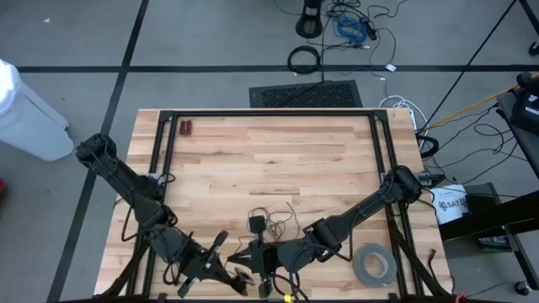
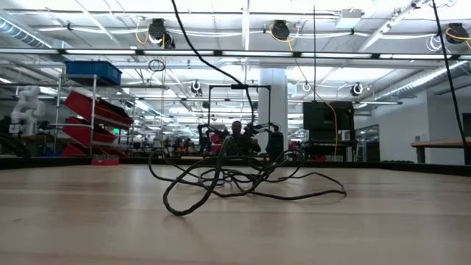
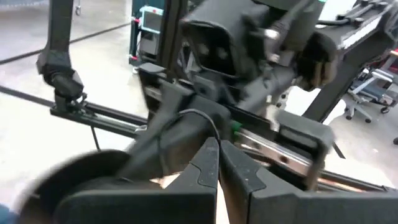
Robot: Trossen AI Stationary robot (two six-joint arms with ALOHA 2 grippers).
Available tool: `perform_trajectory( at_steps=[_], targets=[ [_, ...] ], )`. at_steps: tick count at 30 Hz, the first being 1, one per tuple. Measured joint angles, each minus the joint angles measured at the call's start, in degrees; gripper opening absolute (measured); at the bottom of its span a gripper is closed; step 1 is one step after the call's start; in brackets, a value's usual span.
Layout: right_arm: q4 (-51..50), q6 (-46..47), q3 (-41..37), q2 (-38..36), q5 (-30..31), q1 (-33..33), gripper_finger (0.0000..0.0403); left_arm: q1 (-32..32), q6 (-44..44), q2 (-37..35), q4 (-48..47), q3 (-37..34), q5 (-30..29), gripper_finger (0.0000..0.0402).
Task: Coil cords
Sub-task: Coil the black wire on the spool
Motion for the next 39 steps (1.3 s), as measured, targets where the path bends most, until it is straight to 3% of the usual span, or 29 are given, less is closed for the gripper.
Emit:
perform_trajectory(
  at_steps=[17, 39],
  targets=[
    [-12.2, 6.2, 4.0, 0.0, 3.4, 4.8, 0.0, -0.7, -4.7, -1.5, -7.1, 0.0, -10.6, 0.0],
    [-25.6, 18.3, 4.0, 0.0, 8.2, 8.6, 0.0, -5.7, -4.7, -2.4, -8.7, 0.0, -10.9, 0.0]
  ],
)
